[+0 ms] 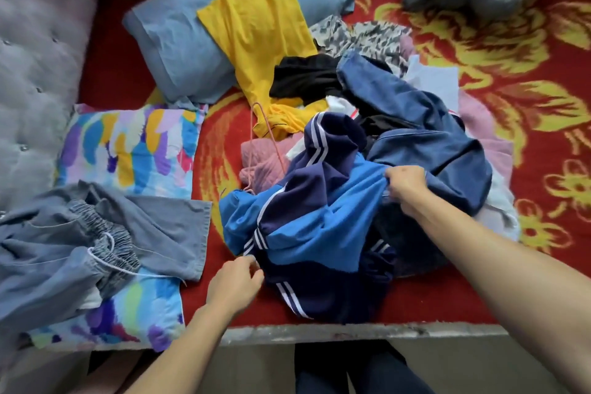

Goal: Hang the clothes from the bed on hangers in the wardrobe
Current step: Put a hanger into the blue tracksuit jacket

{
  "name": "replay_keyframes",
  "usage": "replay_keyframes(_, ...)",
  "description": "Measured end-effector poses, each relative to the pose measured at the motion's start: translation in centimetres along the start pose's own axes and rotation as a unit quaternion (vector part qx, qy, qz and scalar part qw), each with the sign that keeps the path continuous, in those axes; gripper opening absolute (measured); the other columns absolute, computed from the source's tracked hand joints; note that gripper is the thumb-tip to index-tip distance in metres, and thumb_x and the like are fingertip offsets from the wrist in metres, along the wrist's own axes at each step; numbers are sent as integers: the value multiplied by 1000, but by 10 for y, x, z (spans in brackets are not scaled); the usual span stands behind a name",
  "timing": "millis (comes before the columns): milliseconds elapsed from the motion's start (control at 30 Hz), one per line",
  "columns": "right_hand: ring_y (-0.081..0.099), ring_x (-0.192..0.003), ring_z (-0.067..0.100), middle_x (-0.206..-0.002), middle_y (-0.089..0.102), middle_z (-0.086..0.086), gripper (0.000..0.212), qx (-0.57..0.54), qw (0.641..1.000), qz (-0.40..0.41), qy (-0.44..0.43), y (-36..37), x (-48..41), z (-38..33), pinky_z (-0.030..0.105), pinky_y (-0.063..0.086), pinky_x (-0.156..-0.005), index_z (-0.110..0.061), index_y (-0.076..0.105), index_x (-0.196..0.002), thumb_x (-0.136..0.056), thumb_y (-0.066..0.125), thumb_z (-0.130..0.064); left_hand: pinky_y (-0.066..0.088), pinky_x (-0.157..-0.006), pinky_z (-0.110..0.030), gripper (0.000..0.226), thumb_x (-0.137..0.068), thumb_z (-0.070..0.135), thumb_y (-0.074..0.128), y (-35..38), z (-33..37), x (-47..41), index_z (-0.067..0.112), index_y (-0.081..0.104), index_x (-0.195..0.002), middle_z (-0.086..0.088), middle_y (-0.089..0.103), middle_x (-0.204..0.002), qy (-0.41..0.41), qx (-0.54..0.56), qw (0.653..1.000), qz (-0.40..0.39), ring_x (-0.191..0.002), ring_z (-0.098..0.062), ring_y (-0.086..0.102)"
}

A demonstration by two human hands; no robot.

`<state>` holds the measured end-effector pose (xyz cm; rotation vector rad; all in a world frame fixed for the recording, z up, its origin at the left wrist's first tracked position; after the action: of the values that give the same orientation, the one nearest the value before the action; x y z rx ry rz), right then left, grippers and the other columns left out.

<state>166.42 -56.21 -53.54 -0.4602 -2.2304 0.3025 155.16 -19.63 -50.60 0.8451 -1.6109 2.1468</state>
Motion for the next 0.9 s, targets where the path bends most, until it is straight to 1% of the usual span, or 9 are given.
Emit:
replay_keyframes(200,48,-47,12,-71,53,1,8,-237,939,249,-26,-142,-32,-67,21,35,-38,-13,58,-77,-83,52,-10,50,-76,-34,16,-86,28,55,-41,55,-56,22,66,-96,-5,70,-98,58,8,998,21,-95,-27,63)
replay_keyframes(300,53,-48,13,-70,54,1,23,-274,927,253,-43,-164,-41,-66,23,40,-42,-18,55,-83,-86,37,-3,48,-85,-36,29,-88,32,57,-41,78,-76,20,61,-114,-6,64,-114,90,-23,995,26,-108,-26,59)
replay_keyframes(400,65,-69,16,-95,64,4,27,-103,963,225,-108,-141,-32,-52,31,55,-60,-21,53,-106,-85,45,-6,43,-97,-41,65,-80,47,66,-23,95,-98,23,43,-136,-6,49,-130,123,-43,992,-7,-123,-26,47)
replay_keyframes(500,60,-95,20,-117,56,5,50,87,964,156,-197,-73,3,-19,35,49,-92,-17,51,-126,-79,68,-17,40,-99,-46,96,-70,55,71,2,110,-120,26,23,-147,-6,42,-136,131,-45,990,-34,-128,-29,39)
replay_keyframes(633,29,-136,28,-152,26,12,98,395,889,5,-232,36,50,53,43,36,-104,-29,27,-148,-67,74,-56,38,-95,-44,48,-86,33,57,18,117,-130,16,47,-129,-10,50,-125,109,-204,973,-14,-118,-32,46)
replay_keyframes(700,44,-124,29,-138,45,8,61,444,867,24,-223,38,41,61,40,43,-91,-34,52,-132,-76,67,-52,37,-94,-42,30,-89,24,51,19,121,-127,13,57,-116,-9,53,-120,135,-248,959,-7,-115,-30,47)
replay_keyframes(767,63,-92,25,-97,66,6,18,329,926,69,-173,13,15,40,34,44,-71,-23,69,-86,-86,61,-39,37,-93,-42,26,-90,23,50,16,117,-126,16,62,-112,-8,54,-116,154,-255,955,-12,-114,-30,48)
replay_keyframes(833,61,-52,10,-61,62,5,33,72,988,93,-96,-24,-19,6,26,42,-56,-15,59,-59,-90,57,-23,41,-91,-42,26,-89,29,51,8,108,-127,22,64,-111,-7,55,-113,149,-225,963,-17,-113,-30,50)
replay_keyframes(900,46,-34,2,-48,51,-3,35,-173,974,129,-63,-71,-46,-44,19,38,-42,-15,49,-58,-93,51,-11,44,-92,-43,37,-86,43,55,3,99,-128,26,59,-118,-5,54,-116,150,-162,975,-32,-115,-28,50)
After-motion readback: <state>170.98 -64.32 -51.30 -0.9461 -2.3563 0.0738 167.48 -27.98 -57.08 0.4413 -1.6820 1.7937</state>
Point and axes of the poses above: each hand's wrist, its own x-axis away from the middle knuckle, its own y-axis out of the palm, z = x × y, the point moved 8 cm from there along -x, towards the middle knuckle
